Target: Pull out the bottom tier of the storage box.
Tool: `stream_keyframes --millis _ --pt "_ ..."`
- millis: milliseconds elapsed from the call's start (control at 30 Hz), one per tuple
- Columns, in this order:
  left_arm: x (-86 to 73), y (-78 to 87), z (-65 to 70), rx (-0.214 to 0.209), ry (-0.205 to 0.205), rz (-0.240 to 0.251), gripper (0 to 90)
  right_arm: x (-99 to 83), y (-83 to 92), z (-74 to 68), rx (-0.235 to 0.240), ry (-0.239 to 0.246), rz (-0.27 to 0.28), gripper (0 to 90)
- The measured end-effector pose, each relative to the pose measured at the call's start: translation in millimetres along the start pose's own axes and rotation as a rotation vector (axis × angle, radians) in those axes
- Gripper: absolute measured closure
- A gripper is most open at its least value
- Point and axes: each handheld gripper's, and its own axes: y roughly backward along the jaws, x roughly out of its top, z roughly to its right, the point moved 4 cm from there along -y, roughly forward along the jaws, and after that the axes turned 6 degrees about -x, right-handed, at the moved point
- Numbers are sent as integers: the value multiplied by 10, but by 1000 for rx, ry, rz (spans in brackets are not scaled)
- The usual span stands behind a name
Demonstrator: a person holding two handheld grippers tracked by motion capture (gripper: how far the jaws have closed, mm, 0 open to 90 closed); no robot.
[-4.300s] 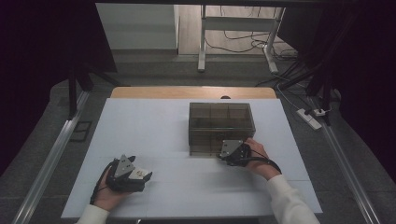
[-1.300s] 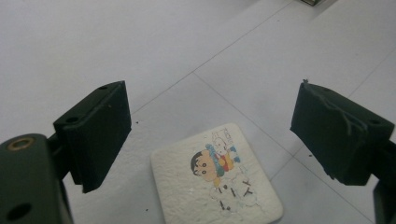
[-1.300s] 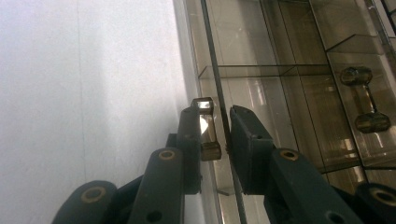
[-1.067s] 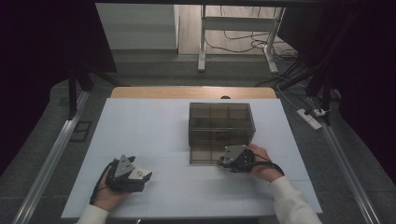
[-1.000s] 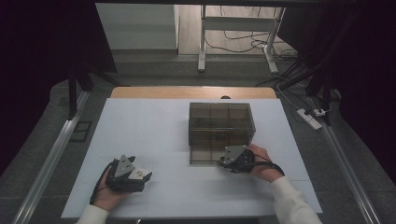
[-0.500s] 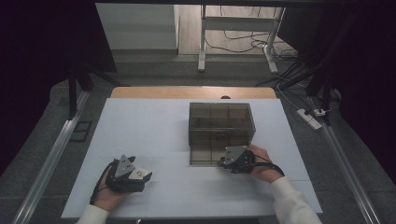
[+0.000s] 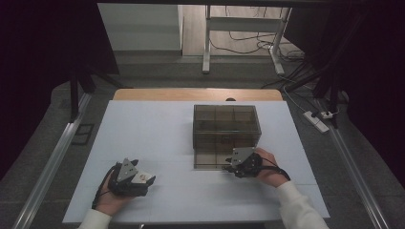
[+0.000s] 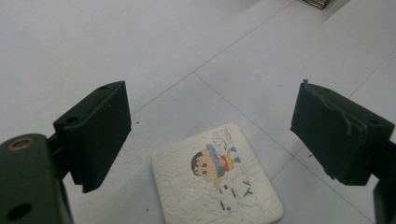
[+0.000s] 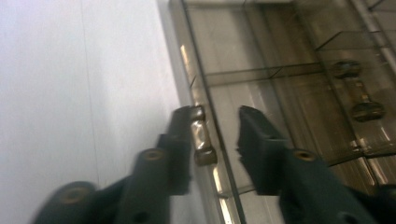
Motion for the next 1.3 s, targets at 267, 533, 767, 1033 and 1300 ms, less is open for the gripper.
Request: stream_keyframes --millis 267,533,767,1033,1300 --pt "-2 1 3 2 0 -1 122 -66 113 24 -103 -196 91 466" --pt "-3 -2 -7 1 2 -3 122 -206 275 -41 -188 -287 127 440" --pt "1 -14 -16 -3 6 -3 122 -304 405 -75 -235 -320 161 439" --pt "0 -23 -34 -11 15 -4 122 -472 506 -78 -276 -367 168 416" --pt "7 -18 -28 -19 19 1 122 -596 634 -87 -315 -389 179 408"
